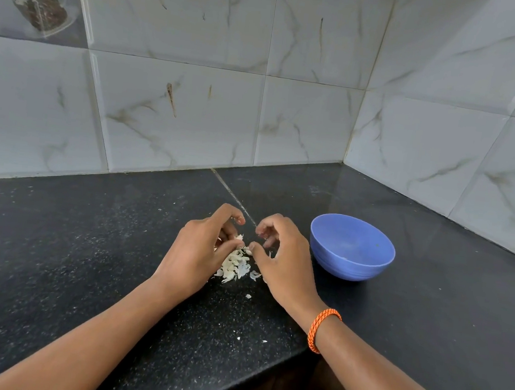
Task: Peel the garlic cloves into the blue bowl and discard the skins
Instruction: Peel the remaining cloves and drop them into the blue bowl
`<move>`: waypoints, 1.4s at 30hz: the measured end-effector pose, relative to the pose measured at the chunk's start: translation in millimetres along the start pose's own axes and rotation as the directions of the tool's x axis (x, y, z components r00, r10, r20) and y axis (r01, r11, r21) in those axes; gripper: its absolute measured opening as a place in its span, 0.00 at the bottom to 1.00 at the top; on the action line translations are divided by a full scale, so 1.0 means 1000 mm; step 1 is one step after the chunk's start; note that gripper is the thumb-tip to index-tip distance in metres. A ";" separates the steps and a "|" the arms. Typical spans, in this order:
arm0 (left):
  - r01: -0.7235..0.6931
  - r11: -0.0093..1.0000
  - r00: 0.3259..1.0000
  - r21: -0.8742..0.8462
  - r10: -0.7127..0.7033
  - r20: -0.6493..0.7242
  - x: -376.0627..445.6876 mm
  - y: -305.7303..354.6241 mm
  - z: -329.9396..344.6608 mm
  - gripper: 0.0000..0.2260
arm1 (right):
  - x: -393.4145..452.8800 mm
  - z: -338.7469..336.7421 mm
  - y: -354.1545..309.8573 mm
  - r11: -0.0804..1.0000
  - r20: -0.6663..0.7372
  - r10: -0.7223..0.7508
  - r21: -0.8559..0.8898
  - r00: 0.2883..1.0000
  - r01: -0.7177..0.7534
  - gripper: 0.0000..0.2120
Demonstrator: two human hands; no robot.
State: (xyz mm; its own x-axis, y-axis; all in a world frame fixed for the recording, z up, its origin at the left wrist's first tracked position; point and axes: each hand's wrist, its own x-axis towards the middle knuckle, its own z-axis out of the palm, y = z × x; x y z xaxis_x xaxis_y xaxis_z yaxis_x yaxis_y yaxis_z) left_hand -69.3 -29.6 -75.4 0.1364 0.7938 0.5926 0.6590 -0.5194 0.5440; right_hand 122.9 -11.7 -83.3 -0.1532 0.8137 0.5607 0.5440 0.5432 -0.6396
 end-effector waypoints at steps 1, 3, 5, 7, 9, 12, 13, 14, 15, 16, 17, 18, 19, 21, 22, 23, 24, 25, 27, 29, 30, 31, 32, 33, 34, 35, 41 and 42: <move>0.002 1.000 1.000 -0.020 -0.002 0.003 0.000 0.001 -0.001 0.17 | 0.000 -0.001 -0.001 0.997 0.030 0.002 0.071 1.000 -0.004 0.14; -0.003 0.999 1.000 -0.051 0.003 0.003 0.000 0.003 -0.001 0.19 | 0.000 -0.003 -0.004 0.983 0.115 -0.011 0.181 0.993 -0.010 0.15; 0.001 0.998 1.000 -0.071 -0.001 -0.007 0.001 0.005 -0.001 0.18 | 0.000 -0.004 -0.005 0.980 0.168 -0.041 0.197 0.985 0.007 0.15; 0.018 0.995 0.999 -0.096 -0.021 -0.028 0.001 0.006 -0.001 0.16 | -0.001 -0.003 -0.003 0.978 0.158 -0.050 0.206 0.986 0.016 0.13; 0.029 0.993 0.999 -0.117 -0.034 -0.039 0.001 0.005 -0.001 0.15 | -0.001 -0.003 -0.001 0.975 0.129 -0.033 0.221 0.991 0.004 0.11; 0.016 0.994 0.999 -0.106 -0.019 -0.028 0.000 0.003 0.000 0.14 | -0.001 -0.002 -0.002 0.973 0.101 -0.025 0.232 0.995 0.001 0.09; 0.005 0.996 1.000 -0.092 -0.007 -0.018 0.000 0.002 0.001 0.14 | -0.002 -0.002 -0.002 0.973 0.089 -0.024 0.233 0.996 0.003 0.08; -0.007 0.997 1.000 -0.078 0.007 -0.009 0.000 0.002 0.002 0.14 | -0.001 -0.003 -0.003 0.974 0.072 -0.023 0.226 0.997 0.006 0.08; -0.017 0.997 1.000 -0.070 0.017 -0.002 0.000 0.001 0.003 0.14 | -0.001 -0.003 -0.002 0.978 0.051 -0.026 0.208 0.998 0.015 0.07; -0.021 0.997 1.000 -0.070 0.021 0.001 0.000 0.001 0.003 0.14 | -0.001 -0.003 -0.002 0.983 0.029 -0.034 0.180 0.999 0.028 0.07; -0.021 0.997 1.000 -0.073 0.022 0.000 0.000 0.001 0.004 0.13 | -0.001 -0.003 0.000 0.989 0.008 -0.040 0.146 0.999 0.038 0.07; -0.022 0.997 1.000 -0.068 0.022 -0.006 -0.001 0.000 0.004 0.12 | 0.000 -0.003 0.001 0.993 -0.010 -0.037 0.115 0.999 0.038 0.07; -0.023 0.999 1.000 -0.047 0.022 -0.015 -0.001 0.000 0.005 0.11 | 0.000 -0.003 0.003 0.996 -0.019 -0.026 0.088 0.999 0.027 0.07; -0.005 0.999 0.999 0.053 0.007 -0.046 -0.002 -0.002 0.005 0.07 | 0.001 -0.004 0.006 0.999 -0.013 0.008 0.044 1.000 -0.008 0.07; 0.019 0.994 0.998 0.106 -0.011 -0.069 -0.003 -0.003 0.004 0.06 | 0.001 -0.005 0.006 1.000 -0.003 0.020 0.011 1.000 -0.020 0.06; 0.045 0.989 0.995 0.138 -0.032 -0.092 -0.003 -0.005 0.003 0.05 | 0.000 -0.007 0.006 0.999 0.011 0.025 -0.039 1.000 -0.025 0.06; 0.064 0.987 0.993 0.151 -0.048 -0.108 -0.003 -0.005 0.003 0.05 | 0.000 -0.009 0.006 0.995 0.035 0.028 -0.095 0.999 -0.025 0.05; 0.072 0.986 0.992 0.151 -0.055 -0.114 -0.004 -0.006 0.003 0.05 | 0.001 -0.011 0.005 0.988 0.070 0.028 -0.153 0.997 -0.017 0.05; 0.072 0.987 0.992 0.142 -0.056 -0.112 -0.004 -0.005 0.004 0.05 | 0.002 -0.015 0.005 0.962 0.174 0.018 -0.270 0.985 0.030 0.06; 0.057 0.992 0.993 0.116 -0.045 -0.108 -0.003 -0.003 0.005 0.05 | 0.006 -0.017 0.002 0.922 0.269 -0.006 -0.370 0.963 0.109 0.08; 0.046 0.993 0.994 0.107 -0.036 -0.100 -0.003 -0.001 0.006 0.06 | 0.007 -0.018 -0.001 0.903 0.298 -0.025 -0.402 0.954 0.150 0.09; 0.037 0.993 0.995 0.109 -0.027 -0.092 -0.003 0.000 0.006 0.06 | 0.010 -0.019 -0.005 0.890 0.317 -0.047 -0.417 0.947 0.184 0.09; 0.031 0.992 0.996 0.121 -0.020 -0.088 -0.003 0.000 0.007 0.06 | 0.012 -0.021 -0.011 0.883 0.325 -0.072 -0.419 0.943 0.212 0.08; 0.032 0.991 0.996 0.133 -0.021 -0.086 -0.003 0.000 0.007 0.07 | 0.016 -0.024 -0.016 0.877 0.324 -0.094 -0.421 0.941 0.233 0.08; 0.040 0.989 0.996 0.140 -0.028 -0.088 -0.003 -0.001 0.008 0.07 | 0.022 -0.029 -0.019 0.873 0.316 -0.104 -0.425 0.943 0.239 0.07; 0.053 0.989 0.995 0.142 -0.040 -0.092 -0.002 -0.002 0.009 0.07 | 0.029 -0.034 -0.020 0.877 0.293 -0.106 -0.423 0.950 0.229 0.07; 0.124 0.979 0.984 0.163 -0.101 -0.144 -0.001 -0.005 0.008 0.07 | 0.016 -0.022 -0.013 0.870 0.365 -0.074 -0.431 0.928 0.239 0.11; 0.128 0.978 0.984 0.164 -0.105 -0.142 -0.001 -0.005 0.008 0.07 | 0.011 -0.020 -0.014 0.865 0.434 -0.067 -0.423 0.898 0.269 0.11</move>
State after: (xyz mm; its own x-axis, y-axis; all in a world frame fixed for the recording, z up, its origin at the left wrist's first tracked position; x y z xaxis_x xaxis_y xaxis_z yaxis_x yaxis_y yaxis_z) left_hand -67.0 -25.6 -83.1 -0.0399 0.7909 0.6106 0.7831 -0.3548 0.5108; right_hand 130.2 -14.4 -57.5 -0.5321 0.7846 0.3182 0.7785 0.6012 -0.1805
